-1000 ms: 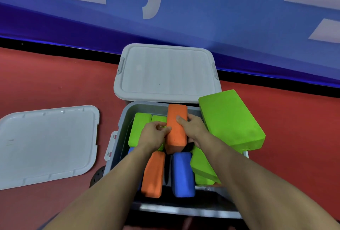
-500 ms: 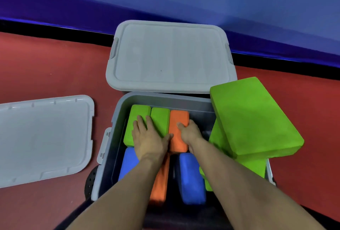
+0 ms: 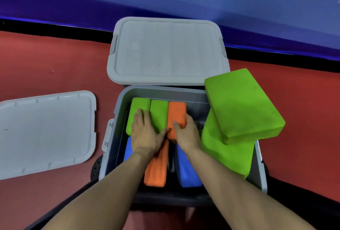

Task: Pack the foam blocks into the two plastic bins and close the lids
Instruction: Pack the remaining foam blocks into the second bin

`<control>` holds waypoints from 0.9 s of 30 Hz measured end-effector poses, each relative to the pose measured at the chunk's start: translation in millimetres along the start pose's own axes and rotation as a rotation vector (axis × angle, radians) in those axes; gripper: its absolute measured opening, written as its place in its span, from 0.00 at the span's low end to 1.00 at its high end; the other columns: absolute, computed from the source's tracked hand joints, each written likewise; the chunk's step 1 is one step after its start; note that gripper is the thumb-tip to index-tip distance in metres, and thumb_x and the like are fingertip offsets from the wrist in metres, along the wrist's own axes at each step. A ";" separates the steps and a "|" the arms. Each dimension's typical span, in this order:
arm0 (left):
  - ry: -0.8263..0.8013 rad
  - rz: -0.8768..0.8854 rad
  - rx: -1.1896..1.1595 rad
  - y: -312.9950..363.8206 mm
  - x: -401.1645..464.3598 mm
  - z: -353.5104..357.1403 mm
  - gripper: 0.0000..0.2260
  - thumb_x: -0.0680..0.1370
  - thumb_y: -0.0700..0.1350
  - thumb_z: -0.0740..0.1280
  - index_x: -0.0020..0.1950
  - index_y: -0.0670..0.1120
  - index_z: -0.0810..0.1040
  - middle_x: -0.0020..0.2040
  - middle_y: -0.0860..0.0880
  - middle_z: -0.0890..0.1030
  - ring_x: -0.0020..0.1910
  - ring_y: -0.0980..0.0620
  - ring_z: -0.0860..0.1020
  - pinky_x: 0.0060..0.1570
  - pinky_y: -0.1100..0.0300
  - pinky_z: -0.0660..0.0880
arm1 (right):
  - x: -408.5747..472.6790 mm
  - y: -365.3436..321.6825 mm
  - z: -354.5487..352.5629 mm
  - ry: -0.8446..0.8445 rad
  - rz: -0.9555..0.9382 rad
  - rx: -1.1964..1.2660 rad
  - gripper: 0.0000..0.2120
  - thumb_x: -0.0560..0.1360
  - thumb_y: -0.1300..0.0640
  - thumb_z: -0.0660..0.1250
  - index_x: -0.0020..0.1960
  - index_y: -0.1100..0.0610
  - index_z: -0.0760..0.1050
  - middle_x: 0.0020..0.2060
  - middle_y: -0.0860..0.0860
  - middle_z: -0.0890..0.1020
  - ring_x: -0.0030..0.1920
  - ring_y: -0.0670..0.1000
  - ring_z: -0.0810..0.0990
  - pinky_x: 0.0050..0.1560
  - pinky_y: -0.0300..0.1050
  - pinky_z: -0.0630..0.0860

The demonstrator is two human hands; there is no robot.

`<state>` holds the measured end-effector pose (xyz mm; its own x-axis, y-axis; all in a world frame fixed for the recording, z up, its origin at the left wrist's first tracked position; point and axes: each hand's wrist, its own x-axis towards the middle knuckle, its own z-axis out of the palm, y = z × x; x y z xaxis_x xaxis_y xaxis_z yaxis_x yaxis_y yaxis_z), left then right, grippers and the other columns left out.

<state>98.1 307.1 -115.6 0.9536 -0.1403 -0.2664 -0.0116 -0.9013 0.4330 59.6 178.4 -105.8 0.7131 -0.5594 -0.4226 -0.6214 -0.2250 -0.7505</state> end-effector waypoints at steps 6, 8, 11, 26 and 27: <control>-0.075 0.062 0.130 -22.9 -44.4 -15.5 0.49 0.73 0.72 0.64 0.83 0.48 0.48 0.83 0.44 0.41 0.82 0.44 0.42 0.80 0.46 0.44 | -71.5 25.9 -10.8 -0.011 0.020 0.120 0.25 0.78 0.50 0.71 0.72 0.58 0.73 0.64 0.50 0.80 0.65 0.51 0.78 0.69 0.49 0.73; -0.100 0.067 0.138 -24.3 -59.9 -20.2 0.49 0.74 0.72 0.63 0.83 0.47 0.47 0.83 0.44 0.41 0.82 0.44 0.42 0.80 0.46 0.45 | -86.9 29.2 -16.2 -0.002 0.034 0.096 0.22 0.78 0.51 0.71 0.69 0.60 0.75 0.59 0.51 0.82 0.61 0.52 0.80 0.65 0.46 0.73; -0.113 0.065 0.122 -23.0 -83.2 -22.2 0.48 0.74 0.71 0.63 0.83 0.47 0.47 0.83 0.43 0.42 0.82 0.44 0.43 0.80 0.45 0.46 | -104.5 39.2 -23.0 -0.006 0.063 -0.021 0.26 0.78 0.49 0.71 0.72 0.62 0.73 0.68 0.57 0.78 0.69 0.56 0.76 0.69 0.48 0.70; -0.197 -0.164 0.010 -36.5 -81.3 -2.6 0.53 0.72 0.72 0.66 0.83 0.48 0.41 0.83 0.42 0.42 0.82 0.40 0.45 0.79 0.45 0.48 | -113.3 62.4 -14.8 0.108 0.199 -0.469 0.35 0.71 0.35 0.73 0.64 0.61 0.72 0.61 0.59 0.76 0.64 0.62 0.75 0.62 0.53 0.72; -0.185 -0.177 -0.018 -36.1 -76.4 -2.0 0.54 0.72 0.71 0.67 0.83 0.47 0.41 0.83 0.41 0.42 0.82 0.40 0.45 0.79 0.45 0.48 | -110.9 61.6 -11.1 0.101 0.212 -0.451 0.36 0.71 0.35 0.73 0.64 0.61 0.71 0.62 0.60 0.76 0.64 0.62 0.75 0.61 0.53 0.73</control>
<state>26.3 351.2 -109.2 0.8689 -0.0551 -0.4919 0.1576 -0.9113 0.3804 -61.4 217.8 -99.5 0.5346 -0.6997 -0.4739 -0.8435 -0.4077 -0.3497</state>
